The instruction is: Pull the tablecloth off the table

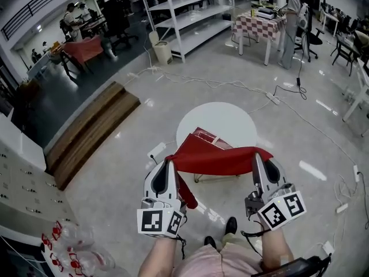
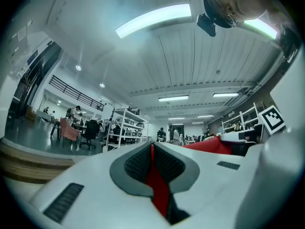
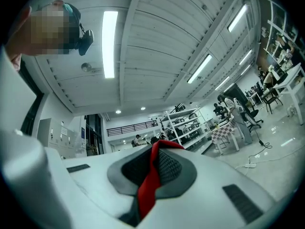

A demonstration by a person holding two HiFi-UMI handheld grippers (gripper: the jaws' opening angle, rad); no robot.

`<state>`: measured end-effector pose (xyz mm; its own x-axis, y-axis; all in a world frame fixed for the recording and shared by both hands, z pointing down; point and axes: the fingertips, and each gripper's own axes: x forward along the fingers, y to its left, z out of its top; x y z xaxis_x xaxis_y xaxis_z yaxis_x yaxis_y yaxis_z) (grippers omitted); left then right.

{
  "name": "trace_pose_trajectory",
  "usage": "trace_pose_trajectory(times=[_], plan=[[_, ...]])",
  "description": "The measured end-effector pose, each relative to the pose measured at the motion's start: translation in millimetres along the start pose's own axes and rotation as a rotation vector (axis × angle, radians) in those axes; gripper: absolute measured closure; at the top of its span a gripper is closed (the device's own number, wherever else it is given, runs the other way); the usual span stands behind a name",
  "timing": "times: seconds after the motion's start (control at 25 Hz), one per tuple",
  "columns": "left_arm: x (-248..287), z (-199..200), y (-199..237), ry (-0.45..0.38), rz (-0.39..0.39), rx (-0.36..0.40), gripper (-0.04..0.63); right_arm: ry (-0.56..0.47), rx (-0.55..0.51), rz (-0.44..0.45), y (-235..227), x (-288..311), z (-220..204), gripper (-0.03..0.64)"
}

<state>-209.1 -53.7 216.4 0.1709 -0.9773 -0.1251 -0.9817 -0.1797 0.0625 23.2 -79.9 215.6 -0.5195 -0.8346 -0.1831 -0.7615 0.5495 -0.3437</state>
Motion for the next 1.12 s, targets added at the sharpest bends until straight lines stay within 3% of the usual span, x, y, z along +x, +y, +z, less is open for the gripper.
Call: trace_pose_trajectory(times=[1.12], plan=[[-65,33,5,-0.035,-0.071,0.018,0.558,-0.069,-0.015,-0.030,64,-53,9,0.591]])
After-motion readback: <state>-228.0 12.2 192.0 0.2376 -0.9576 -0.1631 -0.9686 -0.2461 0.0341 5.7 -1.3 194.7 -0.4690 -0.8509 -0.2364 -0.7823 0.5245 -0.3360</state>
